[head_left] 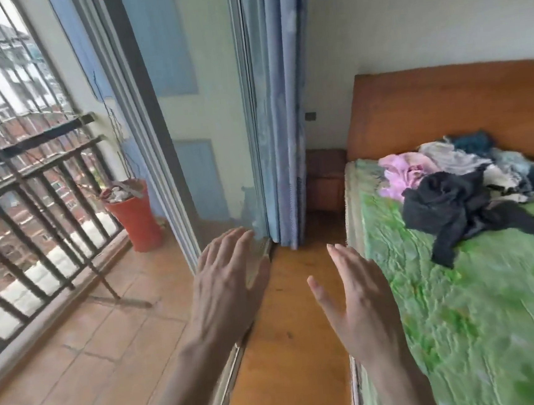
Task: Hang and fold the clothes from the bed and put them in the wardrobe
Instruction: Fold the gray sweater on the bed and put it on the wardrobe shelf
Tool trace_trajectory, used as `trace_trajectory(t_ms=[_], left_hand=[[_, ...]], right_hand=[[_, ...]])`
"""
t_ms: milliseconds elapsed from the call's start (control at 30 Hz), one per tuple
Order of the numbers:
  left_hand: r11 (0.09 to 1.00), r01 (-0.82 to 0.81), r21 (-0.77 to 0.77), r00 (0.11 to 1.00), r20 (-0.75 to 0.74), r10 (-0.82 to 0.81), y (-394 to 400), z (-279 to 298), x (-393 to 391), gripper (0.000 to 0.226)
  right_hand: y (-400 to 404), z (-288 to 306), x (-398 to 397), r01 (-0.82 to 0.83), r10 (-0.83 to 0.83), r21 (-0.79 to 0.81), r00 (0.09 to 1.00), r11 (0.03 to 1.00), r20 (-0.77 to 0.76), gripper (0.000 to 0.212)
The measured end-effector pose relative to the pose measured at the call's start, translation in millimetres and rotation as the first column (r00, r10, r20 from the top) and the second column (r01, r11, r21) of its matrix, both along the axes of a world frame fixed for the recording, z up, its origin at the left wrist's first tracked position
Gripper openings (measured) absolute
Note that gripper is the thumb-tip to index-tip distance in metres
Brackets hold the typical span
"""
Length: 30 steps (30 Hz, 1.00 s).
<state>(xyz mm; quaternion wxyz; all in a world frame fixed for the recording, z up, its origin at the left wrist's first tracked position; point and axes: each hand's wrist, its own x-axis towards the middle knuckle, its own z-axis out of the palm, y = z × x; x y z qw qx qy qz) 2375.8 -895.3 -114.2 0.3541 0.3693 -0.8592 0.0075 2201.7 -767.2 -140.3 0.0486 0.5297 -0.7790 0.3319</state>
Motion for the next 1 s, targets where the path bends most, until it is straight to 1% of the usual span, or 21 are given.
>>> trace_trajectory(t_ms=[67,167,300,433,533,633,733,800,1000], left_hand=[[0.998,0.07,0.001,0.998,-0.001,-0.07,-40,-2,-27,0.049],[0.989,0.151,0.014,0.988,-0.016,-0.15,-98,-2,-61,0.044],[0.96,0.282,0.009,0.959,-0.019,-0.281,-177,6,-104,0.041],[0.916,0.4,0.026,0.916,-0.042,-0.399,-241,11,-148,0.046],[0.866,0.499,0.043,0.866,-0.058,-0.496,-268,9,-185,0.044],[0.808,0.587,0.056,0.809,-0.072,-0.583,-284,3,-223,0.043],[0.751,0.658,0.045,0.752,-0.078,-0.655,-297,-5,-263,0.044],[0.726,0.686,0.053,0.727,-0.066,-0.683,-305,-10,-287,0.045],[0.664,0.748,0.021,0.664,-0.044,-0.746,-335,-30,-376,0.043]], right_hand=[[-28,1,-22,0.094,-0.094,0.01,0.996,0.995,0.002,0.064],[-74,12,-50,0.222,-0.222,-0.011,0.975,0.975,0.004,0.064],[-137,32,-79,0.331,-0.331,0.007,0.943,0.944,0.012,0.066],[-181,39,-105,0.46,-0.46,0.019,0.888,0.888,-0.007,0.068],[-189,35,-119,0.534,-0.535,0.039,0.845,0.844,0.012,0.071],[-187,31,-135,0.618,-0.618,0.029,0.786,0.785,-0.023,0.065],[-192,26,-156,0.688,-0.687,0.041,0.726,0.725,-0.032,0.072],[-196,20,-172,0.72,-0.72,0.065,0.693,0.691,-0.036,0.074],[-220,-3,-242,0.784,-0.786,0.076,0.618,0.616,0.009,0.069]])
